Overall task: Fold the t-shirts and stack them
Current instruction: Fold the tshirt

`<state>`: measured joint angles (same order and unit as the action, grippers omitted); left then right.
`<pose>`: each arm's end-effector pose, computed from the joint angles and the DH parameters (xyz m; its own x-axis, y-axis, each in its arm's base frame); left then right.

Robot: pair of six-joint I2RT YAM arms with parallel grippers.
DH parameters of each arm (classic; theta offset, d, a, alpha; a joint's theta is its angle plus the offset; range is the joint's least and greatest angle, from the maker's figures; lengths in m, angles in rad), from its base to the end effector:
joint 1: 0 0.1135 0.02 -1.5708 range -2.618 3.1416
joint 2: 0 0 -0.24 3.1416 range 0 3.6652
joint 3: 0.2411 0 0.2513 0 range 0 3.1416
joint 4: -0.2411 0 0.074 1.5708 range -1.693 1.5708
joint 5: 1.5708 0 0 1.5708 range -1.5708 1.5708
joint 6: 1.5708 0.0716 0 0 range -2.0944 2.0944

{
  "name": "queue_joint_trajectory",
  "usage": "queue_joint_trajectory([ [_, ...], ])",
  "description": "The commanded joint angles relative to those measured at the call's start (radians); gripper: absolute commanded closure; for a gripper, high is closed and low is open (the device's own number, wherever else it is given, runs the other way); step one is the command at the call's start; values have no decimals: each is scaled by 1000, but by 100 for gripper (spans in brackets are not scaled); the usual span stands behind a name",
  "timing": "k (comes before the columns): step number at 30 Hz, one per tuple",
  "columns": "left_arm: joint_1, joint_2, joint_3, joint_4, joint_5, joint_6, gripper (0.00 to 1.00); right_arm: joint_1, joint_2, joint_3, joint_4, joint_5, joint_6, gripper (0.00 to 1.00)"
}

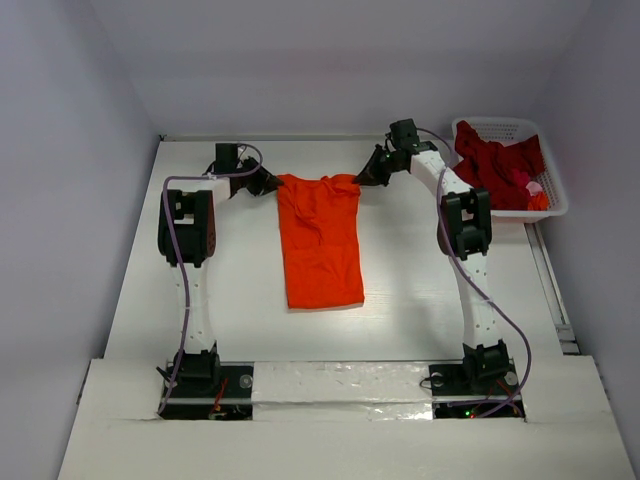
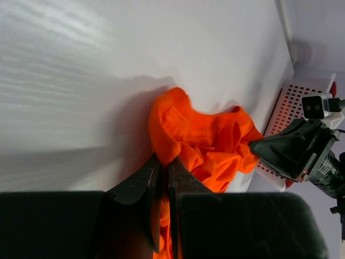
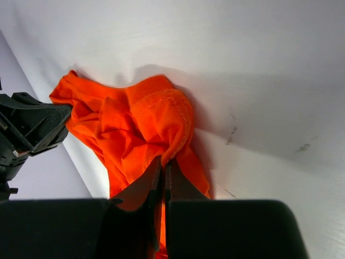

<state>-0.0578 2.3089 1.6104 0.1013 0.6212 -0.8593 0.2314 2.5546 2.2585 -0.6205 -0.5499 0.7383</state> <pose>0.5130 -0.0714 0.1057 -0.7661 -0.5726 -0.2921 -0.0808 0.5365 -0.8400 0.5296 0.1632 0.1254 -0.9112 0.3748 -0.1710 0.1463 0.6823 0.7163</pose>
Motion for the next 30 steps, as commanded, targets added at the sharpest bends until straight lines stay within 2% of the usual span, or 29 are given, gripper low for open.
queue_joint_trajectory([
  [1,-5,-43,81,-11,18,0,99,11,-4,73,25,-24,3,100],
  [15,4,34,215,-75,17,6,99,11,50,203,19,-44,30,100],
  [19,4,15,212,-89,15,22,99,11,39,199,19,-54,30,100],
  [30,4,-103,91,-92,11,46,99,11,-72,58,44,-59,6,100],
])
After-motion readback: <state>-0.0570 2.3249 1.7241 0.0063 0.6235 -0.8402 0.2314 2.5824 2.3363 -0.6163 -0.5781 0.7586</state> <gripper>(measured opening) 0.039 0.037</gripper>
